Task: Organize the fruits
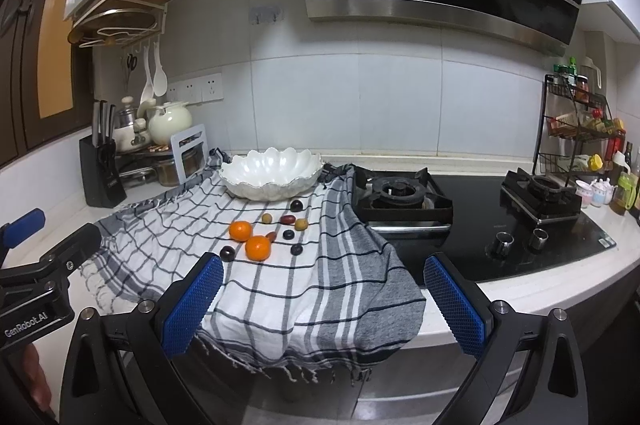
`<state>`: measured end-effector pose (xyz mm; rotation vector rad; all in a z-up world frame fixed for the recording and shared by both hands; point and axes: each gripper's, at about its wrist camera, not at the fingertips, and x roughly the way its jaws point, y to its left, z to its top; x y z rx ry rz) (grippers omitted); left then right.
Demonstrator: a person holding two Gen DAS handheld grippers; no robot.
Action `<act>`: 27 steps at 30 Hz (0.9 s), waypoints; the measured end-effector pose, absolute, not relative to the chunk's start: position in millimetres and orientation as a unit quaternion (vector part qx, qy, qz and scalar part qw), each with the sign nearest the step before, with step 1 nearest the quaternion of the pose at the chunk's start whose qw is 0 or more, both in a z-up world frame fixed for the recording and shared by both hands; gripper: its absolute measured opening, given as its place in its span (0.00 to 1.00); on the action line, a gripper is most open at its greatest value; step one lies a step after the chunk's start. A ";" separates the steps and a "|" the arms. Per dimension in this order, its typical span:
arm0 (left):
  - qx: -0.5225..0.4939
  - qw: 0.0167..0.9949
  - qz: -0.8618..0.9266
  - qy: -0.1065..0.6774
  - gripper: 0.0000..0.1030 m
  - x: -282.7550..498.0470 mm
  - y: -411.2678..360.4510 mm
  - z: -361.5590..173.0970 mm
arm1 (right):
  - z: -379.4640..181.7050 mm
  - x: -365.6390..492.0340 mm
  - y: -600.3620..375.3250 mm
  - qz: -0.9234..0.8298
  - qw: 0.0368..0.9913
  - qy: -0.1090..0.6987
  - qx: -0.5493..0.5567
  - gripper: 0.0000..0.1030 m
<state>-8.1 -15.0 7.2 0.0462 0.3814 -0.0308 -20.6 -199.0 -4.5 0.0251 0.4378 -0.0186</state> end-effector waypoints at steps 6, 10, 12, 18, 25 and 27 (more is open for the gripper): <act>0.024 0.982 -0.016 0.187 1.00 -9.0 -14.0 7.5 | -4.6 -20.3 -199.7 -0.009 0.976 0.216 0.013 0.99; 0.025 0.982 -0.017 0.185 1.00 -9.6 -13.1 8.3 | -4.9 -20.5 -199.9 -0.008 0.976 0.216 0.012 0.99; 0.026 0.983 -0.017 0.183 1.00 -10.5 -12.6 8.6 | -4.1 -20.4 -200.4 -0.010 0.977 0.214 0.012 0.99; 0.027 0.984 -0.018 0.177 1.00 -13.2 -11.7 10.1 | -1.1 -20.7 -199.8 -0.011 0.977 0.211 0.009 0.99; 0.028 0.984 -0.020 0.176 1.00 -13.7 -10.7 11.1 | -0.9 -22.4 -197.8 -0.012 0.978 0.208 0.007 0.99; 0.028 0.984 -0.020 0.177 1.00 -13.8 -10.5 11.1 | 0.1 -21.4 -198.2 -0.011 0.978 0.209 0.007 0.99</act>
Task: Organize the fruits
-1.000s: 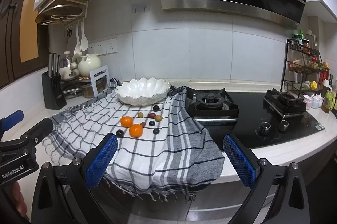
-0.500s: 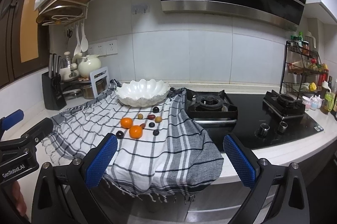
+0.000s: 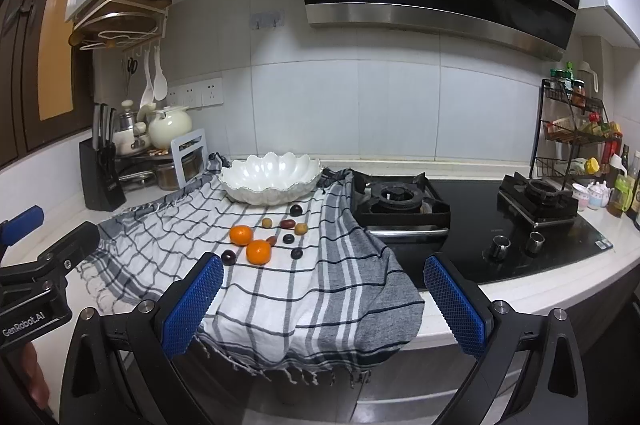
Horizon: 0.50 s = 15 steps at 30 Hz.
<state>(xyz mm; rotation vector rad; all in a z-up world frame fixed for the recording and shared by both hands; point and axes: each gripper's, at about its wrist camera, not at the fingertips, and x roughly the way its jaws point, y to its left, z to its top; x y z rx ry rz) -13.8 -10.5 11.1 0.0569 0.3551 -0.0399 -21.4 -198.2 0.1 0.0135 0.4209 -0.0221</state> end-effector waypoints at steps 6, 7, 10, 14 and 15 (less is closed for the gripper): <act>0.027 0.984 -0.019 0.176 1.00 -14.0 -10.7 10.9 | -1.5 -22.0 -198.4 -0.011 0.978 0.208 0.007 0.99; 0.027 0.984 -0.019 0.175 1.00 -13.9 -10.5 11.4 | -0.7 -21.8 -198.6 -0.010 0.978 0.207 0.007 0.99; 0.028 0.984 -0.019 0.176 1.00 -13.3 -10.0 12.1 | -1.7 -22.5 -197.2 -0.011 0.978 0.207 0.007 0.99; 0.026 0.983 -0.023 0.179 1.00 -11.7 -8.8 13.7 | -1.1 -22.1 -197.1 -0.011 0.978 0.207 0.007 0.99; 0.027 0.983 -0.023 0.179 1.00 -11.2 -8.7 14.1 | -1.7 -22.3 -197.2 -0.011 0.978 0.207 0.008 0.99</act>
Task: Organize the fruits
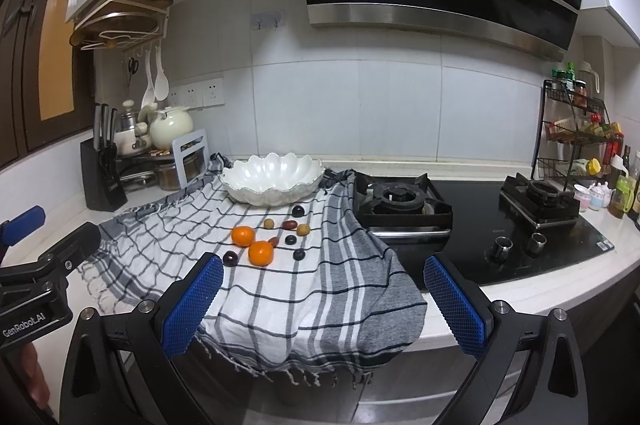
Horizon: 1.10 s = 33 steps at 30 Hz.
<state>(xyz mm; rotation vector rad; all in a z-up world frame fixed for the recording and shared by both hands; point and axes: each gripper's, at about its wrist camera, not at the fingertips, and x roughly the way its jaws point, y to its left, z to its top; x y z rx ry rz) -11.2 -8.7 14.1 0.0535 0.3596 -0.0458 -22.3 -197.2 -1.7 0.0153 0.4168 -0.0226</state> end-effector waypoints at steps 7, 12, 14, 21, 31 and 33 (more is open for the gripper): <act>0.027 0.983 -0.023 0.179 1.00 -10.9 -8.2 14.3 | -2.0 -22.3 -196.8 -0.011 0.978 0.206 0.008 0.99; 0.027 0.983 -0.024 0.180 1.00 -10.0 -8.5 14.1 | -2.4 -22.2 -196.4 -0.011 0.978 0.206 0.007 0.99; 0.026 0.983 -0.021 0.180 1.00 -8.2 -7.9 14.2 | -2.2 -22.0 -196.2 -0.010 0.978 0.206 0.007 0.99; 0.032 0.981 -0.013 0.191 1.00 1.4 -8.2 5.9 | -3.9 -18.2 -189.7 -0.002 0.978 0.208 0.004 0.99; 0.039 0.979 -0.011 0.201 1.00 40.5 -5.1 -6.9 | -16.2 25.7 -179.3 0.024 0.975 0.222 -0.008 0.99; 0.039 0.978 -0.012 0.203 0.99 52.8 -3.6 -9.2 | -18.1 39.2 -176.2 0.031 0.973 0.227 -0.012 0.99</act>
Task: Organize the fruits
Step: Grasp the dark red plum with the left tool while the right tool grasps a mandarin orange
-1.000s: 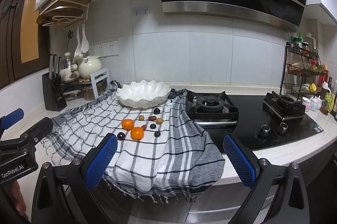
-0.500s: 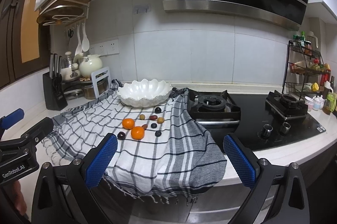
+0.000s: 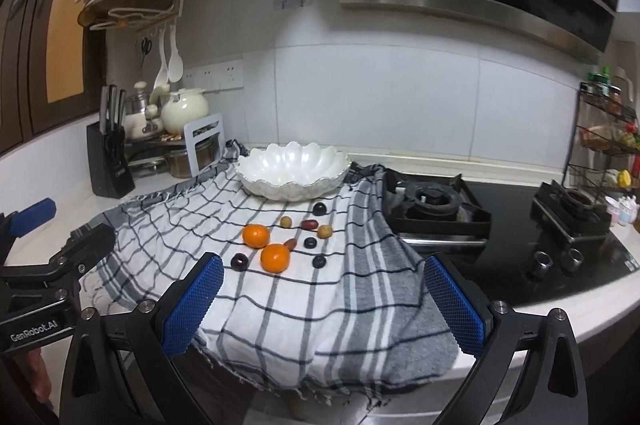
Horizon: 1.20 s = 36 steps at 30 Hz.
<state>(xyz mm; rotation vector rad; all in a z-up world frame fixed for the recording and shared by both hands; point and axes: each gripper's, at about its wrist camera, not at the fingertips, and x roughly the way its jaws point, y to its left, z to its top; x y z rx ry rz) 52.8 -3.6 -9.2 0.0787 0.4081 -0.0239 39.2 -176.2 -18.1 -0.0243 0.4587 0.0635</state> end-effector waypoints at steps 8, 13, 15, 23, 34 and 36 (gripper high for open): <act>0.060 0.972 -0.024 0.227 0.89 102.6 -4.8 -28.7 | -36.0 96.5 -166.1 0.060 0.966 0.251 -0.017 0.91; 0.082 0.960 -0.053 0.262 0.75 139.2 -10.2 -52.3 | -55.3 135.3 -160.3 0.081 0.956 0.283 -0.011 0.84; 0.090 0.955 -0.065 0.275 0.70 152.5 -13.0 -62.2 | -63.5 148.4 -159.1 0.089 0.951 0.296 -0.009 0.82; 0.114 0.934 -0.099 0.324 0.55 193.3 -23.4 -101.7 | -98.8 192.2 -149.3 0.115 0.930 0.348 -0.008 0.71; 0.111 0.915 -0.134 0.364 0.42 224.3 -29.7 -136.8 | -133.8 230.3 -134.8 0.153 0.904 0.399 -0.007 0.59; 0.113 0.913 -0.136 0.367 0.40 227.1 -31.2 -140.9 | -138.2 234.6 -133.0 0.161 0.900 0.405 -0.004 0.57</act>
